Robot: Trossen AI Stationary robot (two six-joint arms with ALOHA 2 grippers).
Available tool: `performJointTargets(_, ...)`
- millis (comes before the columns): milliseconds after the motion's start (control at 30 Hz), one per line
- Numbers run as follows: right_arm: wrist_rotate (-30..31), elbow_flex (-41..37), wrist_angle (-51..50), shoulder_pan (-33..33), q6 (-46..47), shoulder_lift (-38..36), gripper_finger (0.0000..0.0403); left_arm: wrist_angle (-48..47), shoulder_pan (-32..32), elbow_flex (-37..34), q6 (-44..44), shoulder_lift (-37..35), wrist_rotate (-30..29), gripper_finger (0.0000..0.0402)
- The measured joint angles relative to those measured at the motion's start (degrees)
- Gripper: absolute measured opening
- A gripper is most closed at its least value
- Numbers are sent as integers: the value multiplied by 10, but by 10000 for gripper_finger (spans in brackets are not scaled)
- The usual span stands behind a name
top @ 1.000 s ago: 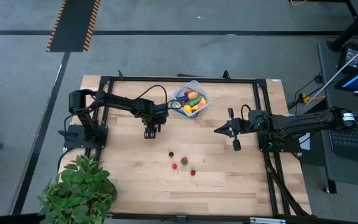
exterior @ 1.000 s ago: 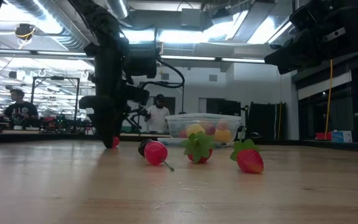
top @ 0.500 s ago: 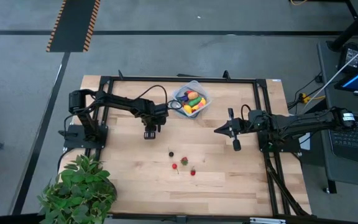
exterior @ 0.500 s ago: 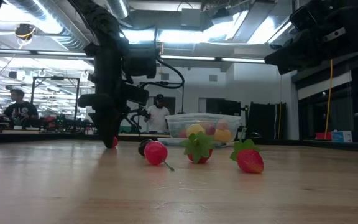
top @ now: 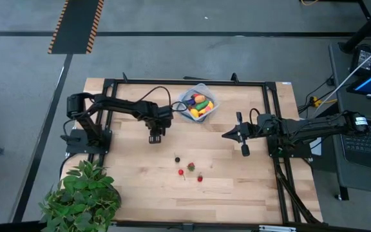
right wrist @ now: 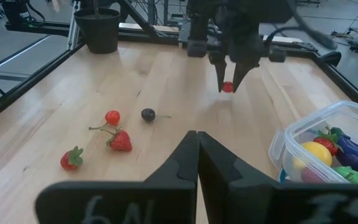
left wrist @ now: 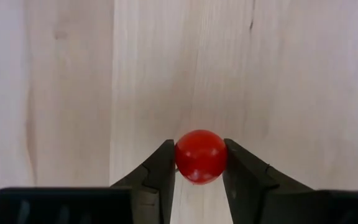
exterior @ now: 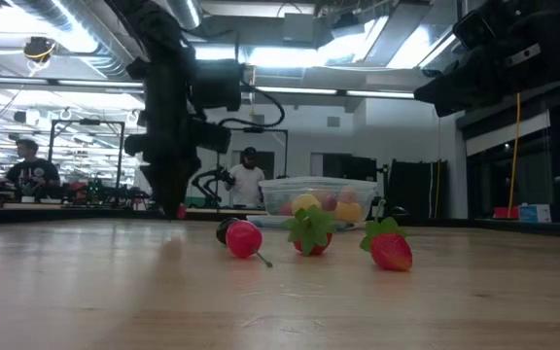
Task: Pick and placing Produce into tupperware
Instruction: Put the top red cherry into the transparent container
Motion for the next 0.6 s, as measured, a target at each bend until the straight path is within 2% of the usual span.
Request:
performJointTargets(267,0,0,-3,0,0,0,8,3,-17,1,-2,-62,6,99)
performJointTargets(600,0,0,-5,0,0,0,8,12,-25,2,-18,-196,6,99)
